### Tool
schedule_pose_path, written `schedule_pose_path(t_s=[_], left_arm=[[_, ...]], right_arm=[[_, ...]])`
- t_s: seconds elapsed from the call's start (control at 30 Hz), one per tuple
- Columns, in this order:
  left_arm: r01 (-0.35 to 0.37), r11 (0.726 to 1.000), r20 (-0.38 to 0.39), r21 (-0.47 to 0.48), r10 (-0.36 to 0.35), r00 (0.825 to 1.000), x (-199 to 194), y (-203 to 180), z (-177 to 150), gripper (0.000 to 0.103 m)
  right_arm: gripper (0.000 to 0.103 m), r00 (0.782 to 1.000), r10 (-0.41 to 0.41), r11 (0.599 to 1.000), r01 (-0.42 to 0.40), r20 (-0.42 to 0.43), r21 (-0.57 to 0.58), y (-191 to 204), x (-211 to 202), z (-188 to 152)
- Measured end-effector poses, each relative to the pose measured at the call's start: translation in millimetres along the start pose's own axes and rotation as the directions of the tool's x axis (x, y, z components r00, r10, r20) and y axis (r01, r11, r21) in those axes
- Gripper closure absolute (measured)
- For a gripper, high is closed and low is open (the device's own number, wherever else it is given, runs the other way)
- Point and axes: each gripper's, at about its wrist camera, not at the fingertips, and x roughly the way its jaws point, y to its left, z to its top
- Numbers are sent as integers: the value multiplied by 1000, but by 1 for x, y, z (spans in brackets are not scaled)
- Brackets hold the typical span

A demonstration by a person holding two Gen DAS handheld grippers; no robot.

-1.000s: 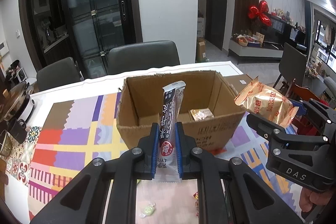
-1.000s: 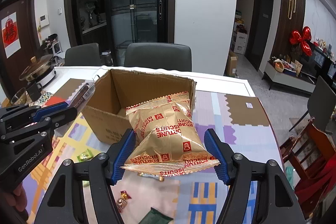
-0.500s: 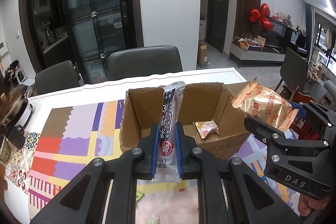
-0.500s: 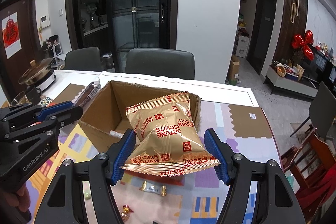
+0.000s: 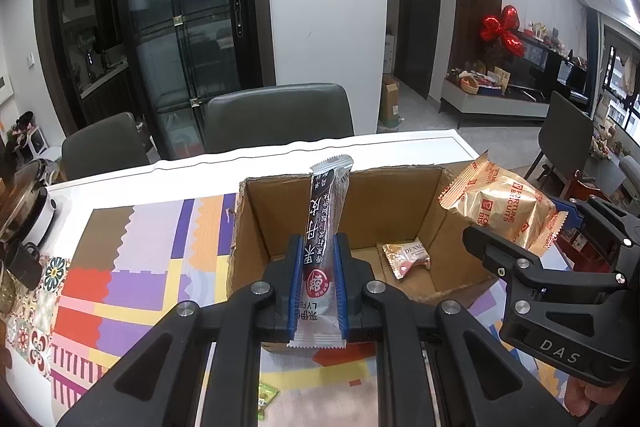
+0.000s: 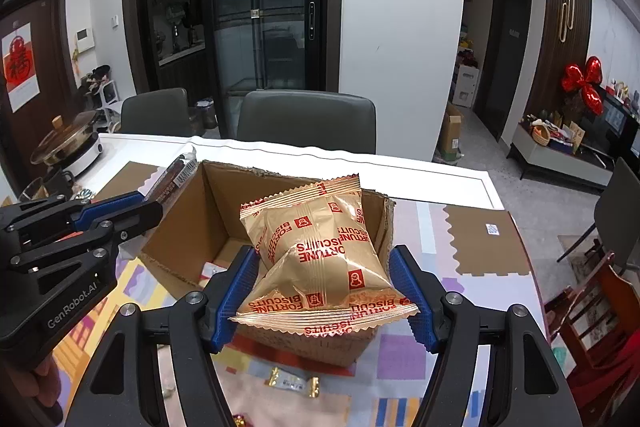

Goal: Organize snacks
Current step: 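Open both tools to drop the snacks into the cardboard box, then withdraw both open tools from the box toward the remaining candies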

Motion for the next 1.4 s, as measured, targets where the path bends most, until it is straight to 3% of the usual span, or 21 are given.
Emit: schedule_pose_path(t_s=[0.8,0.83,0.9,0.93,0.97,1.1,1.4], left_arm=[[-22,1000,-8,-16,22,1000,22,3,-3,86],[-25,1000,-8,-17,25,1000,22,4,-4,83],[-32,999,-10,-21,31,999,23,5,-5,67],[-36,999,-6,-25,36,999,22,6,-5,56],[-40,999,1,-29,40,999,21,7,-5,51],[-47,998,6,-42,48,999,19,10,-5,45],[-58,997,11,-45,58,998,11,11,-7,44]], right_arm=[[34,1000,-7,1000,7,-30,6,2,34,4],[34,999,-11,1000,11,-34,5,1,36,3],[31,999,-2,1000,2,-51,3,2,40,3],[24,998,-2,1000,2,-56,5,2,41,3],[21,998,-3,1000,3,-59,12,1,42,2],[12,998,-12,999,14,-58,39,-2,42,1],[12,999,-22,999,23,-40,27,0,33,2]])
